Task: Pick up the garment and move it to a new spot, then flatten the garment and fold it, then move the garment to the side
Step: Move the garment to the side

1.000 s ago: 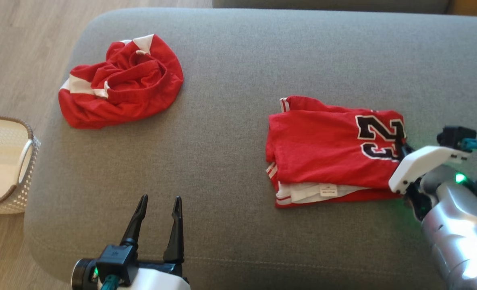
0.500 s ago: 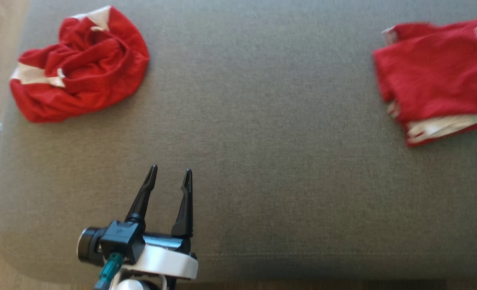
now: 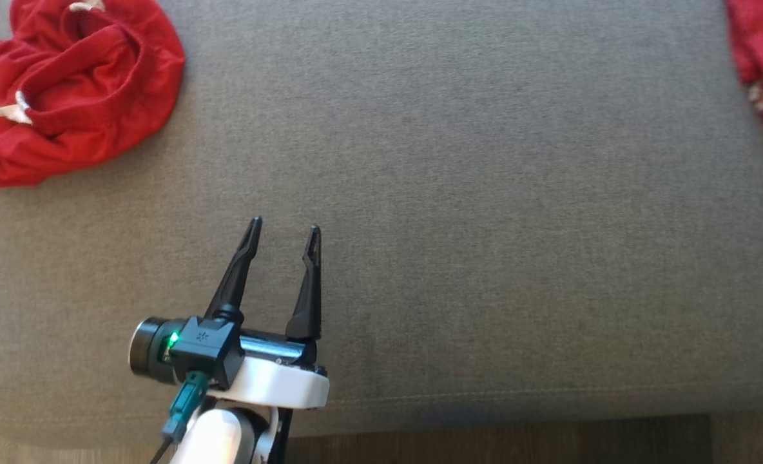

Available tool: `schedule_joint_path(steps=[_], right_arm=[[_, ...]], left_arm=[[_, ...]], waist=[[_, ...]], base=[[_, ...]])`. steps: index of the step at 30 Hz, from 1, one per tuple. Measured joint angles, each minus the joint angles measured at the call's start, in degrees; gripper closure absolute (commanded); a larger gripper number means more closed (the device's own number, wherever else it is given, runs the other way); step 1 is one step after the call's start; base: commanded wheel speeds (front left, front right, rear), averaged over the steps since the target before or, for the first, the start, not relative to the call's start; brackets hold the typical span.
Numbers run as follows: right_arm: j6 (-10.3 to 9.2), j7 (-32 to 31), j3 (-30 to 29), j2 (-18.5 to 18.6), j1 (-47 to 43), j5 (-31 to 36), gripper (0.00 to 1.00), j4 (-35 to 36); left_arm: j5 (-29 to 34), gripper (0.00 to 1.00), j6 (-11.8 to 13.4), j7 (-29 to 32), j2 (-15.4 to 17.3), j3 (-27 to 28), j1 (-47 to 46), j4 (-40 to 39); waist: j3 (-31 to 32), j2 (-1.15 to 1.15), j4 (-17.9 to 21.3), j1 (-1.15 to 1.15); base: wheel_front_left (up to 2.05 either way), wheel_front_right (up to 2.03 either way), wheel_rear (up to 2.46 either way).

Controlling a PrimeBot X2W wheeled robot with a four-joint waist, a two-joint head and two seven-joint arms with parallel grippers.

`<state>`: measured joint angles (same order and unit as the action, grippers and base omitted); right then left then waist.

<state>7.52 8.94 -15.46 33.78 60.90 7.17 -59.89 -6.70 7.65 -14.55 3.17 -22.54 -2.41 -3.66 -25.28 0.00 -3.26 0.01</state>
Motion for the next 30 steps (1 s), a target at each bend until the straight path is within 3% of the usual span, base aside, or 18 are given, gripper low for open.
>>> schedule_joint_path(steps=[12,13,14,18,24,30], right_arm=[[0.00,-5.9,-8.1,1.0,-5.9,5.9,1.00,11.6],[0.00,-6.4,-9.1,0.8,-6.6,6.6,0.64,12.7],[0.00,-6.9,-10.1,0.4,-7.3,7.3,0.00,13.9],[0.00,-6.9,-12.7,-3.7,-10.3,11.0,0.00,19.7],[0.00,-5.3,-10.0,-10.2,-14.9,12.2,0.00,22.5],[0.00,0.1,0.6,-19.9,-24.5,5.0,0.00,22.5]], left_arm=[[-0.6,0.00,1.4,0.0,0.0,-0.6,-0.1,-0.7],[-0.7,0.00,1.4,0.0,0.0,-0.6,-0.1,-0.7],[-0.7,0.00,1.4,0.0,0.0,-0.6,-0.1,-0.7],[-1.3,0.00,1.5,0.0,0.0,-0.6,-0.1,-0.4],[-1.0,0.00,2.0,0.0,-0.1,0.4,1.6,0.0],[-0.3,0.00,2.0,-0.1,0.0,2.1,5.8,0.1]], waist=[[0.1,0.00,-2.9,0.00],[0.3,0.00,-2.9,0.00],[0.4,0.00,-3.0,0.00],[2.3,0.00,-3.0,0.00],[5.8,0.00,-2.6,-0.01],[12.3,0.01,-2.0,-0.01]], base=[[0.00,0.00,0.00],[0.00,0.00,0.00],[0.00,0.00,0.00],[0.00,0.00,0.00],[0.00,0.00,0.00],[0.00,0.00,0.00]])
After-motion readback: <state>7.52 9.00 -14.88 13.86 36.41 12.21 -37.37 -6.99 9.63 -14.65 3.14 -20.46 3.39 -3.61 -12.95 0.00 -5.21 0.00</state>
